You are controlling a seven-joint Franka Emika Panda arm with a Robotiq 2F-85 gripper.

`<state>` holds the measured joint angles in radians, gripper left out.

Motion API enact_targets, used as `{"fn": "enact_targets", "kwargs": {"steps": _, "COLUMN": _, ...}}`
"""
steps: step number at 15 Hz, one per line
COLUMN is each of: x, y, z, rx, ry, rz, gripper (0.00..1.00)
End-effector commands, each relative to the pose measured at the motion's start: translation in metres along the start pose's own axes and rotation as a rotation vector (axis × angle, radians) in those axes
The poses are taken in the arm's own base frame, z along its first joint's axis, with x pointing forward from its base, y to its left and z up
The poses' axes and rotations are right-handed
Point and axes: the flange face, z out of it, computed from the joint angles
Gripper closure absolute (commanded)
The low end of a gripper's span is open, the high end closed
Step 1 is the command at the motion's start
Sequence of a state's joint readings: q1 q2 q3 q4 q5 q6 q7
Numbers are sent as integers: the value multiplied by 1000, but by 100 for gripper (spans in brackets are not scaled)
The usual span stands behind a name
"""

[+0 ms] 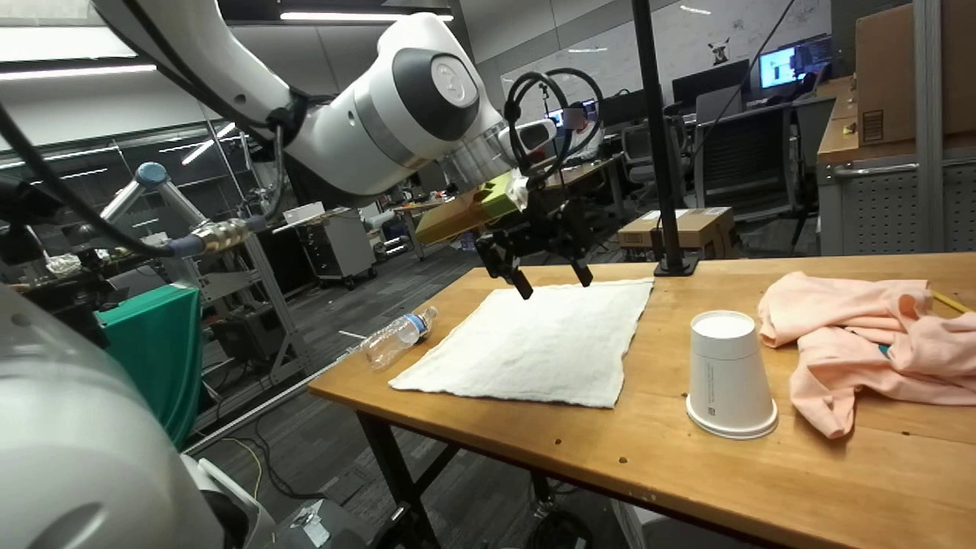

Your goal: Fold the white cloth and move it to the left

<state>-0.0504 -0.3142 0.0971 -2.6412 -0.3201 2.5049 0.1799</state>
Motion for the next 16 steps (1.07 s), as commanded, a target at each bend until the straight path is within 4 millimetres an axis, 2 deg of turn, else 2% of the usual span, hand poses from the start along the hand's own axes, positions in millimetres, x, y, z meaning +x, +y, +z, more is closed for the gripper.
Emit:
{"fn": "enact_targets", "kwargs": {"steps": 1, "x": 10, "y": -7, "z": 13, "rx": 27, "ry": 56, "rz": 73, "gripper": 0}}
{"fn": "enact_targets", "kwargs": {"steps": 5, "x": 17, "y": -7, "z": 31, "rx": 64, "ry": 94, "rz": 181, "gripper": 0}}
{"fn": "enact_targets", "kwargs": {"steps": 12, "x": 1, "y": 13, "z": 70, "rx": 56, "ry": 86, "rz": 232, "gripper": 0}}
{"fn": "enact_targets", "kwargs": {"steps": 16, "x": -5, "y": 6, "z": 85, "rx": 86, "ry": 111, "rz": 254, "gripper": 0}}
